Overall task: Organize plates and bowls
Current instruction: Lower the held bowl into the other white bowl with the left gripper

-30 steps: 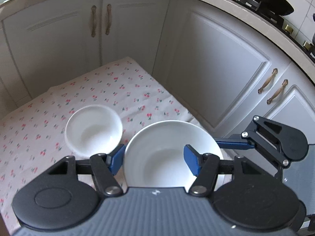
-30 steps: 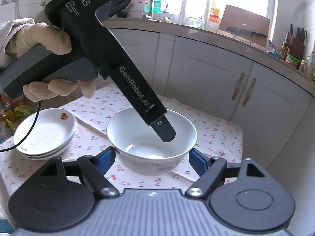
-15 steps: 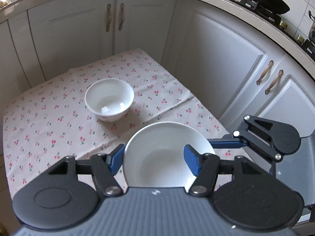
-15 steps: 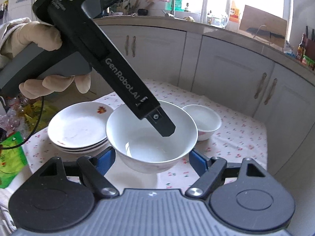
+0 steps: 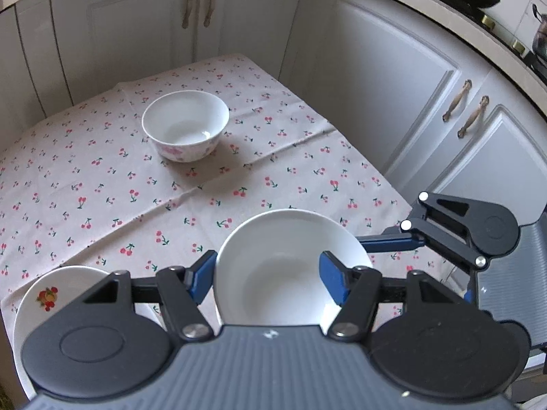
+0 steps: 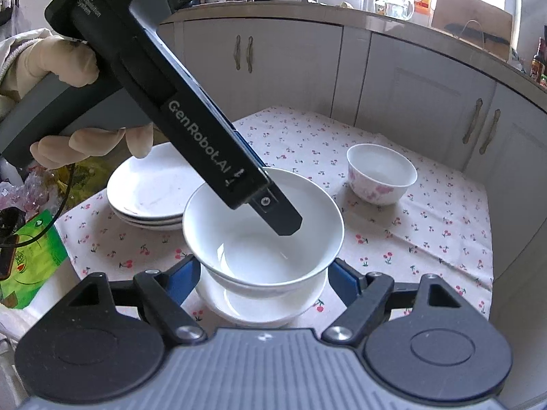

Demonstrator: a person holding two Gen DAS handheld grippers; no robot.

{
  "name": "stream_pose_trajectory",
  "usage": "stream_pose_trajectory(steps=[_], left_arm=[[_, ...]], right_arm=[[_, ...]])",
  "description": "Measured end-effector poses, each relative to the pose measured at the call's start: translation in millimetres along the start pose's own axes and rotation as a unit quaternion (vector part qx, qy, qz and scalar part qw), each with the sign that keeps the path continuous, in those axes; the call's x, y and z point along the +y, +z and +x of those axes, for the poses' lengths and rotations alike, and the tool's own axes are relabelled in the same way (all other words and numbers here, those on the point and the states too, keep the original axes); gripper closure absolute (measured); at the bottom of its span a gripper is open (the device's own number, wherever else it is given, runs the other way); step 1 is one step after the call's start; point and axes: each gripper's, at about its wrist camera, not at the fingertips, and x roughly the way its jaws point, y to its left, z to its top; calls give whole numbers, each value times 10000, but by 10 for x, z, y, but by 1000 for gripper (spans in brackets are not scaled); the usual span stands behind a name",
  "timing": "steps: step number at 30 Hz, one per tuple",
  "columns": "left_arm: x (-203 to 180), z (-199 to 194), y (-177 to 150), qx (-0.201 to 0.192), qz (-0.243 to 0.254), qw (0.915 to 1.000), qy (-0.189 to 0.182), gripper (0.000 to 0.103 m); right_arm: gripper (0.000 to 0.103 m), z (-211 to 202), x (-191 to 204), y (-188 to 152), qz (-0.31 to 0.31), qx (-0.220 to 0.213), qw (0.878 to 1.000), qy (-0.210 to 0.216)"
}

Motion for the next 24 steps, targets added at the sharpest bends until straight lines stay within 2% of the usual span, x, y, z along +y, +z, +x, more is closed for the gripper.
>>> stream_pose_trajectory(steps=[12,24], left_arm=[[-6,88,-50,47,76,9999,-73,39],[73,210,-132,125,-58,9998,-150,39]], right_arm=[[18,89,-1,-84,82,155,9998,14],[18,160,16,-126,-59,276,9996,26]])
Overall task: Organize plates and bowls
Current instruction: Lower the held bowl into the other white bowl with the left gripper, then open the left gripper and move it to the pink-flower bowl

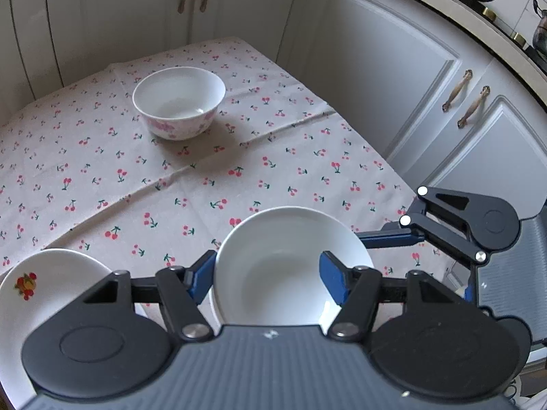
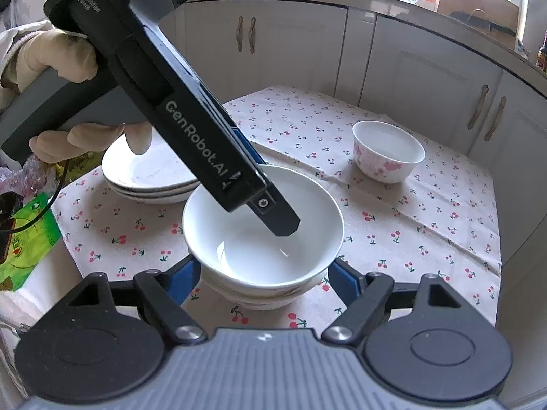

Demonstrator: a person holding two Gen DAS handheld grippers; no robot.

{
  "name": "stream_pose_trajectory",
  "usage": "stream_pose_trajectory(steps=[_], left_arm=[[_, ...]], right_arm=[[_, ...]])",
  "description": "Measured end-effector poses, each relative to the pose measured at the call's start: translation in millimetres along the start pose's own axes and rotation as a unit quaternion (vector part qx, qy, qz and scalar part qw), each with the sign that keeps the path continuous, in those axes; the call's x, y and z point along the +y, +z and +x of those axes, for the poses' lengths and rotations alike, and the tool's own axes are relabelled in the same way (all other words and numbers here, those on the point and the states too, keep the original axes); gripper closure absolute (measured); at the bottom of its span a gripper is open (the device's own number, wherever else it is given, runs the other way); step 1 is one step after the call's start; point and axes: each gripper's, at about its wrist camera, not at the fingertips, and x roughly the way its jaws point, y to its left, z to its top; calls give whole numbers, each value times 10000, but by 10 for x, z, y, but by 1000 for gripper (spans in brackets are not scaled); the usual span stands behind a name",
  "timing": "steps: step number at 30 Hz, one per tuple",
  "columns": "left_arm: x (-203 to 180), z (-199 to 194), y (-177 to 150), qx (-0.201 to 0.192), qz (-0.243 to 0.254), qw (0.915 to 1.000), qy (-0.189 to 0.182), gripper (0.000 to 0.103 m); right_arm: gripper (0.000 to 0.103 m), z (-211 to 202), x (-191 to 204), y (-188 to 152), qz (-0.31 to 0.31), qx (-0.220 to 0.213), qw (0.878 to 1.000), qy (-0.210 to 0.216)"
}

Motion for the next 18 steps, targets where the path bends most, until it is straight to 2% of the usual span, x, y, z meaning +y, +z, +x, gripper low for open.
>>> stream_pose_trajectory(steps=[14,15,17,18], left_arm=[[36,37,-31,-28,-44,10000,-38,37],[40,39,-31,-26,-43,10000,-63,34],[59,41,-36,-27,-94,9999,-119,13],[61,34,-42,-51,-87,9999,-54,10]], right_arm=[[18,55,-34,-8,77,34,9999,68],[17,61,-41,-11,115,36,9999,88],[8,83,-65,-22,232,62,9996,123],[0,77,-69,-32,267,52,9996,119]])
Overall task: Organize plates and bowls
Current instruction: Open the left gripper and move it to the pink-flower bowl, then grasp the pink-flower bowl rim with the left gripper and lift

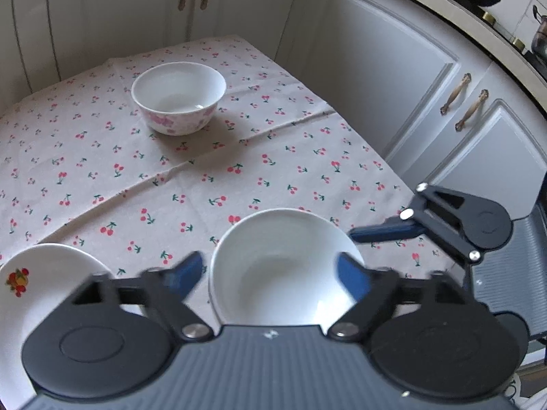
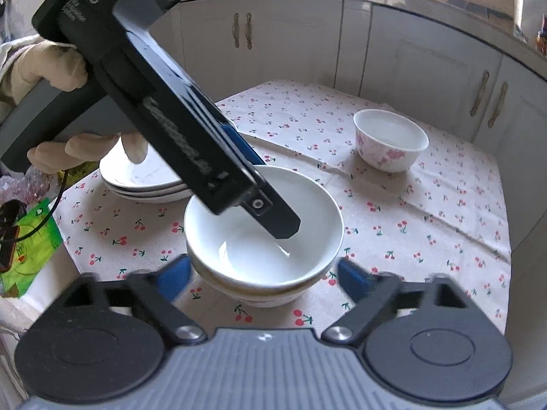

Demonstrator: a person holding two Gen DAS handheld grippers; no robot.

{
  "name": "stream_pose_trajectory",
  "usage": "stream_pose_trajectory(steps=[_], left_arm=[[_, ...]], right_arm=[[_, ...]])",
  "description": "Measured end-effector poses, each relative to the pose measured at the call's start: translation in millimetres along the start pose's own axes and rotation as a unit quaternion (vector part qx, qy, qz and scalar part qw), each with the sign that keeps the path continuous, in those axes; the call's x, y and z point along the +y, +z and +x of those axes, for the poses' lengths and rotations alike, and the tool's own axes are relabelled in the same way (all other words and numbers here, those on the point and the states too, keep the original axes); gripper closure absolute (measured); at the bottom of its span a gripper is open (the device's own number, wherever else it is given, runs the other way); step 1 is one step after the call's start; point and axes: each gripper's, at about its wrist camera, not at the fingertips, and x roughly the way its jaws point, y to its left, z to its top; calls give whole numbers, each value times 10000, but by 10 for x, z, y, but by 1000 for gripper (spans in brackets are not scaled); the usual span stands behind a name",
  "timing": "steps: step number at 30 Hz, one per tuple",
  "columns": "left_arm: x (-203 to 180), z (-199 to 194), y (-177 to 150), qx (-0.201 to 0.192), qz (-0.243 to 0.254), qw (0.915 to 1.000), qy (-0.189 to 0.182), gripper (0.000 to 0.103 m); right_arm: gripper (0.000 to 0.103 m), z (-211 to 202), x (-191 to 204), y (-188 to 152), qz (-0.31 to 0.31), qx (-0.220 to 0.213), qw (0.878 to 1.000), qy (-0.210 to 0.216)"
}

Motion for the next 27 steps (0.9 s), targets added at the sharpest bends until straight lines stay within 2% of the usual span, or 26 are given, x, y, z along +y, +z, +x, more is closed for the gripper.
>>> stream_pose_trajectory(steps=[3,7,14,19,27], left_arm=[[8,-70,-15,-143,91,9997,153,9],[50,-200,31,-375,180,9988,254,9],[207,-257,358,-659,259,9965,452,8],[442,-98,801,-687,128,9966,443,8],[926,441,1365,-468,-264,9976,437,11]], right_arm=[[0,-68,-17,-22,13,-42,10000,61],[0,-214,-91,17,-87,-99,9999,-99],[0,-389,-430,273,-105,-439,9977,-501],[0,-183,-720,489,-228,-413,9964,-711],[0,381,-1135,822,-372,-151,9973,-615]])
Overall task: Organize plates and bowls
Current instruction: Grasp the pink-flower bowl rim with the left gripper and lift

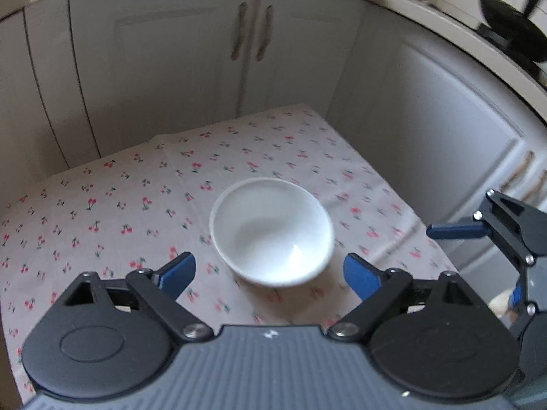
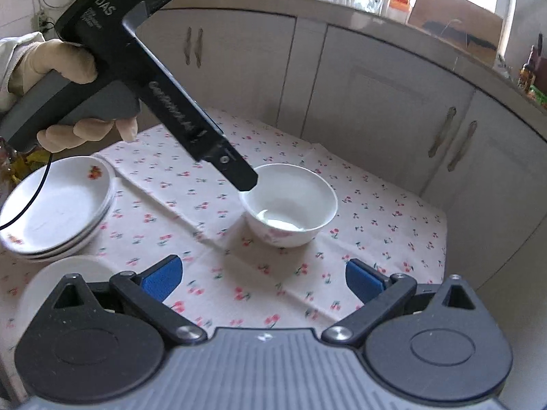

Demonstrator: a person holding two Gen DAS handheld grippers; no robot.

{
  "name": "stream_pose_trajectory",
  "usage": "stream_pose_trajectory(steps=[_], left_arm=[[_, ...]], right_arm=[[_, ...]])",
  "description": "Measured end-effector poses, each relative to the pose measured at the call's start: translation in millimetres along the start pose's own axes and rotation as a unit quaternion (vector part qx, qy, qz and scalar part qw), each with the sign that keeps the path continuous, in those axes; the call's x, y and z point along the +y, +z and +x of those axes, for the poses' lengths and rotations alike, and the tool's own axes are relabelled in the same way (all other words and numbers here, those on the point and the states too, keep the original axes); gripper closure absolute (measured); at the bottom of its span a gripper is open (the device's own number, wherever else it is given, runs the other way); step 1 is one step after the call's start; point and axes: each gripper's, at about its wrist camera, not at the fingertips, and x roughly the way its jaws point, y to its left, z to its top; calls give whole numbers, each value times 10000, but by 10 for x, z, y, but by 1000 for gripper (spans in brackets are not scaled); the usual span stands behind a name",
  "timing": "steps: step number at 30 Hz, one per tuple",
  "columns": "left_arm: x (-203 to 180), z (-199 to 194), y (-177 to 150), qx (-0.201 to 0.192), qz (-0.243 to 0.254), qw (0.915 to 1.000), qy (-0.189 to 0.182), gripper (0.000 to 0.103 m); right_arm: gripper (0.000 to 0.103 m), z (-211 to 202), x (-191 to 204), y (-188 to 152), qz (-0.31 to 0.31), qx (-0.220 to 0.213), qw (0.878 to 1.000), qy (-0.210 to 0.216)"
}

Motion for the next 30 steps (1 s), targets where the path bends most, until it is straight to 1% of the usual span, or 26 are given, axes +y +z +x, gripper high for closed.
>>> stream_pose_trajectory(steps=[3,4,6,8,12,13,14,15,18,20,23,30], left_arm=[[120,223,109,203,-108,9997,-46,19],[159,296,143,242,-160,9996,-44,24],[217,396,189,319,-257,9991,-100,28],[268,482,235,391,-337,9985,-161,35],[307,633,298,475,-359,9980,-189,37],[309,667,305,507,-359,9979,-179,38],[309,694,312,529,-351,9978,-195,42],[308,714,311,550,-343,9976,-237,43],[302,747,292,580,-337,9972,-331,45],[297,742,279,577,-343,9971,-354,47],[302,739,276,574,-369,9969,-380,47],[285,741,275,596,-358,9970,-339,47]], right_arm=[[1,216,-146,63,26,60,9999,127],[1,318,-211,87,56,104,9998,173],[1,465,-279,122,109,174,9995,220],[3,621,-343,154,154,264,9992,256],[7,863,-423,199,239,384,9983,371],[10,911,-427,204,229,403,9980,425],[11,953,-422,209,213,425,9979,447],[14,985,-413,210,200,437,9978,446],[21,1036,-377,206,142,385,9981,452],[22,1044,-356,197,134,352,9983,442],[25,1044,-354,187,145,324,9986,381],[25,1031,-358,222,211,383,9984,351]])
